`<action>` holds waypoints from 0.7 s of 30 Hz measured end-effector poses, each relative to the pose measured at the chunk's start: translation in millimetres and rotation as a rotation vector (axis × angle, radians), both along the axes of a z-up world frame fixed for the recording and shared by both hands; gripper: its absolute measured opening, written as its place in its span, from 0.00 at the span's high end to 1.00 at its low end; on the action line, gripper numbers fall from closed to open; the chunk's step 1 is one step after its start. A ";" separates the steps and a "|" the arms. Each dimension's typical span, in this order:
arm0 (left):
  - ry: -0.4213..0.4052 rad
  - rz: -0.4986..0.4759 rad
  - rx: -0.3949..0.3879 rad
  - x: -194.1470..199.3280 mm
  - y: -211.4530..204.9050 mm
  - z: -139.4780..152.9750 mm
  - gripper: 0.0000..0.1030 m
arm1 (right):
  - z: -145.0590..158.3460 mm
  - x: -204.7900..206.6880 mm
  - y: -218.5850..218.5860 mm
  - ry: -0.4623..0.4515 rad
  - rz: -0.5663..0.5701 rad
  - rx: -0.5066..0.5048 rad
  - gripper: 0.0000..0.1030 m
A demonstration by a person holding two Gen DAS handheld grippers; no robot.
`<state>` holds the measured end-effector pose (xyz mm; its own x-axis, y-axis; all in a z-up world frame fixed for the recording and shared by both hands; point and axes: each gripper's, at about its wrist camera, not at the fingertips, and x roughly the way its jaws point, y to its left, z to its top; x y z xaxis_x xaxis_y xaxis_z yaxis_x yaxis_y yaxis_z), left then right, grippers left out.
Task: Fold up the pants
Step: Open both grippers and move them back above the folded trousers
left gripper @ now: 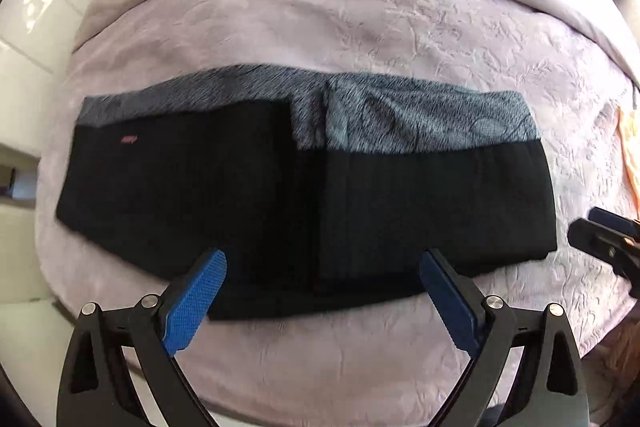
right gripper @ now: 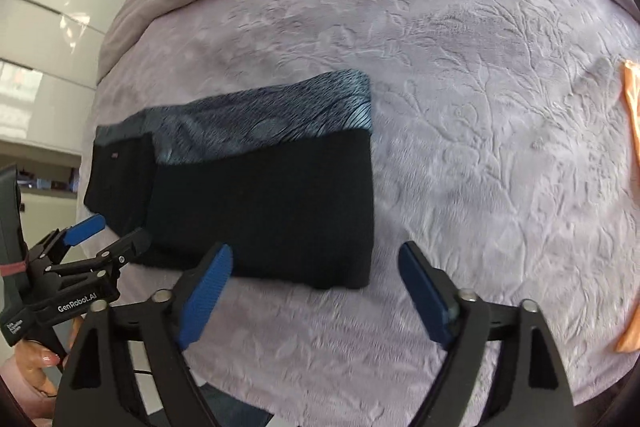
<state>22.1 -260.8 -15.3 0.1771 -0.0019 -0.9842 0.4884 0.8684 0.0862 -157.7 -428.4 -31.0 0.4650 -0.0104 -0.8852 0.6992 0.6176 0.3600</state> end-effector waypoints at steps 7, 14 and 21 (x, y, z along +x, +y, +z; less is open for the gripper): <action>0.006 0.108 0.012 -30.5 11.0 19.2 0.05 | 3.5 -8.5 21.4 0.037 0.087 0.020 0.08; -0.011 0.186 0.016 -52.1 27.8 27.4 0.05 | 5.3 -7.8 27.2 0.035 0.147 0.005 0.08; -0.012 0.145 0.010 -36.4 50.4 27.5 0.05 | 12.3 -1.6 34.8 0.025 0.068 -0.005 0.08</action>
<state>-14.3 -210.4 12.2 0.1862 0.0348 -0.9819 0.3566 0.9288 0.1005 -159.3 -393.6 -18.7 0.4422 0.0158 -0.8968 0.6641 0.6662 0.3393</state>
